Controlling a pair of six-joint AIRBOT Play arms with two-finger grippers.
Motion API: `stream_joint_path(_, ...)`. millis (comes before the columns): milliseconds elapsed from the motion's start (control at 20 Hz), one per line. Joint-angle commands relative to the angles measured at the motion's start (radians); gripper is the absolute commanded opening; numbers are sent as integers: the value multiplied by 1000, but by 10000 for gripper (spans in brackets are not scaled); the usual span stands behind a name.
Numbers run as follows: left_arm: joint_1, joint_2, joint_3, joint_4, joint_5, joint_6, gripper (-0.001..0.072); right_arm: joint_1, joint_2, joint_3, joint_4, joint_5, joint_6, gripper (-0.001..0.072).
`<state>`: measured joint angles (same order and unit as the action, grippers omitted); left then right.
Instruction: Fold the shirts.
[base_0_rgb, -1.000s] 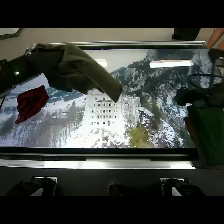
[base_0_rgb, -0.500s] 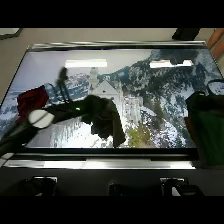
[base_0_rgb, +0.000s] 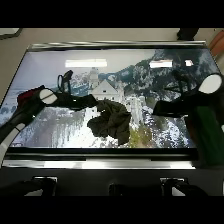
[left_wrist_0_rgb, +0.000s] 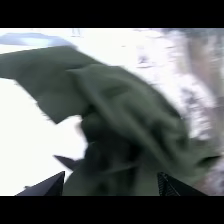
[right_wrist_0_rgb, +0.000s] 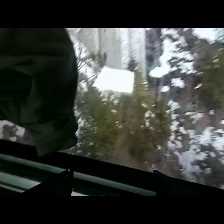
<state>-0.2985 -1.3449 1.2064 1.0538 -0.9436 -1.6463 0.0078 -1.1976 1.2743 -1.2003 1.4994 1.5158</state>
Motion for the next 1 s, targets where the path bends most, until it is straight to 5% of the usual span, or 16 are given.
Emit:
stream_joint_path(0, 170, 0, -14, 99, -317, 108, 708, 20, -85, -108, 148, -74, -47, 611)
stream_joint_path(150, 175, -4, -208, -49, -247, 153, 708, 56, -100, -194, 208, -243, -47, 686)
stream_joint_path(350, 82, -14, -426, -370, -50, 261, 709, 90, -150, -198, 404, -322, -92, 687)
stream_joint_path(700, -56, -89, -470, -591, 154, 334, 706, 226, -267, -198, 317, -607, -52, 661)
stream_joint_path(750, -68, -89, -470, -591, 205, 304, 652, 239, -279, -198, 317, -642, -34, 661)
stream_joint_path(800, -73, -89, -470, -591, 246, 273, 504, 250, -292, -198, 318, -660, -19, 652)
stream_joint_path(850, -73, -89, -470, -591, 273, 253, 325, 259, -303, -198, 318, -664, -11, 491)
stream_joint_path(900, -70, -88, -470, -591, 281, 248, 118, 261, -306, -198, 316, -660, -12, 218)
stream_joint_path(950, -62, -80, -465, -590, 277, 273, 33, 259, -301, -196, 317, -653, -12, 40)
